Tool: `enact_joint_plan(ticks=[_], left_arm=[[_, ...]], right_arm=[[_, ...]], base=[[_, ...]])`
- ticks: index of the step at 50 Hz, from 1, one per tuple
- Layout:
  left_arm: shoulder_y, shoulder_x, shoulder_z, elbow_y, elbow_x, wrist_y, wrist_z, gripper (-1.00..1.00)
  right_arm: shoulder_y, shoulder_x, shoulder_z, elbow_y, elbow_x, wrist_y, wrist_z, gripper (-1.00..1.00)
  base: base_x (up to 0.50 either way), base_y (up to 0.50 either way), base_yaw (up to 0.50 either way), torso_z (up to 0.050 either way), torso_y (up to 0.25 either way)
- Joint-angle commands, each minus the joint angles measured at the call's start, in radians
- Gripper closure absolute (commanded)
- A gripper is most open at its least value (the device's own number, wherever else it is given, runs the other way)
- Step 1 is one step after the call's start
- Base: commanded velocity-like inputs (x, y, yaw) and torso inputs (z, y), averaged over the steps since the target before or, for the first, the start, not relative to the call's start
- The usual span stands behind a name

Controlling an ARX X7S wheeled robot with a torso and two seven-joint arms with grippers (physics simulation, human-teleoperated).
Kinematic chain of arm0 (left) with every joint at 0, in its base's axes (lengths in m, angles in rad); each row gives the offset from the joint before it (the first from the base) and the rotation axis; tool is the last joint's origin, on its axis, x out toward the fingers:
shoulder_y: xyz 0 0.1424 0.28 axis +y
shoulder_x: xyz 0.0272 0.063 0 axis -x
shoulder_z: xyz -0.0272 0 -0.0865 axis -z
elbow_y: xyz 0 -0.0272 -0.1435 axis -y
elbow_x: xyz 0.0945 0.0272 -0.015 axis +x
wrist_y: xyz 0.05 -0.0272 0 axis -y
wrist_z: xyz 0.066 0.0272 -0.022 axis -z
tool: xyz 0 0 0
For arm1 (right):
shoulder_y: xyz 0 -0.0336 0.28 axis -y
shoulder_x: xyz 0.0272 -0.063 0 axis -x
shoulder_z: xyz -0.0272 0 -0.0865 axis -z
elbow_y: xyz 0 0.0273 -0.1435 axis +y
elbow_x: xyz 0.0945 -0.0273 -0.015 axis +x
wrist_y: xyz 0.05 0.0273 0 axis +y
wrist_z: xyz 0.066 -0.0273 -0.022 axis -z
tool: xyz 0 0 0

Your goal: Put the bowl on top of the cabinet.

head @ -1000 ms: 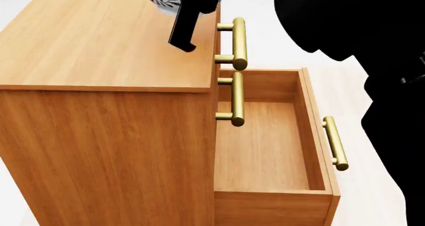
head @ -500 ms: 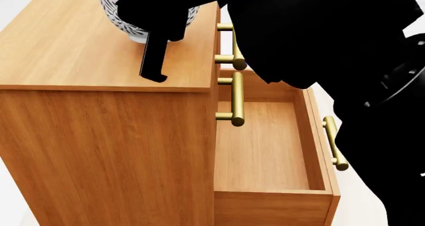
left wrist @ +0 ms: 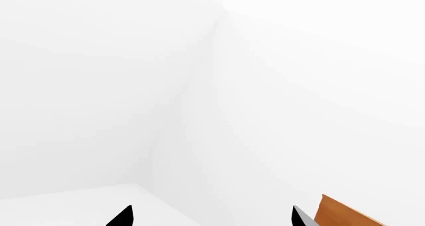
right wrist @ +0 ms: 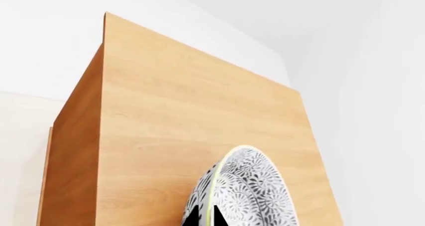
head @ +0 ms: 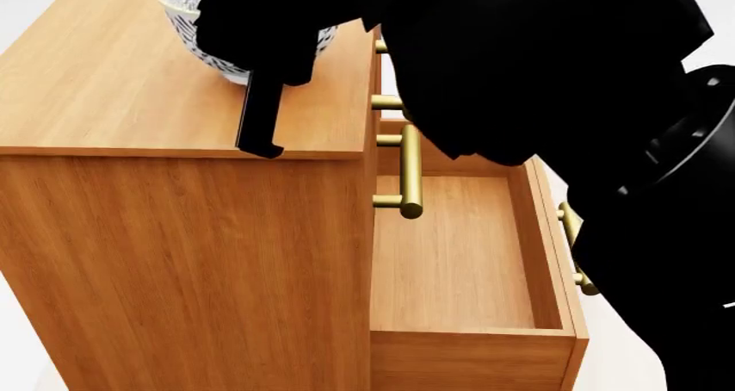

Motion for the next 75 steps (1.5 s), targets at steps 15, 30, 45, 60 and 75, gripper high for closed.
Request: enact_joint_plan(ticks=[15, 30, 45, 60, 75], left_arm=[[0.002, -0.003, 0.004, -0.001, -0.001, 0.003, -0.003, -1.00], [0.002, -0.007, 0.007, 0.002, -0.002, 0.002, -0.007, -1.00], [0.005, -0.009, 0.009, 0.007, 0.000, 0.004, -0.012, -1.00], [0.005, -0.014, 0.011, 0.003, -0.004, 0.005, -0.013, -1.00], [0.002, -0.016, 0.014, -0.010, -0.005, 0.010, -0.007, -1.00]], right_arm=[[-0.025, 0.026, 0.055, -0.073, 0.025, 0.017, 0.037, -1.00], [-0.196, 0.257, 0.233, -0.502, 0.161, 0.105, 0.145, -1.00], [-0.407, 0.454, 0.462, -0.883, 0.334, 0.177, 0.309, -1.00], [-0.751, 0.456, 0.890, -1.156, 0.711, 0.290, 0.663, -1.00], [-1.279, 0.536, 0.978, -1.277, 0.776, 0.036, 0.873, -1.00]], base=[[0.00, 0.00, 0.00, 0.000, 0.000], [0.00, 0.00, 0.00, 0.000, 0.000], [0.00, 0.00, 0.00, 0.000, 0.000], [0.00, 0.00, 0.00, 0.000, 0.000], [0.00, 0.00, 0.00, 0.000, 0.000]])
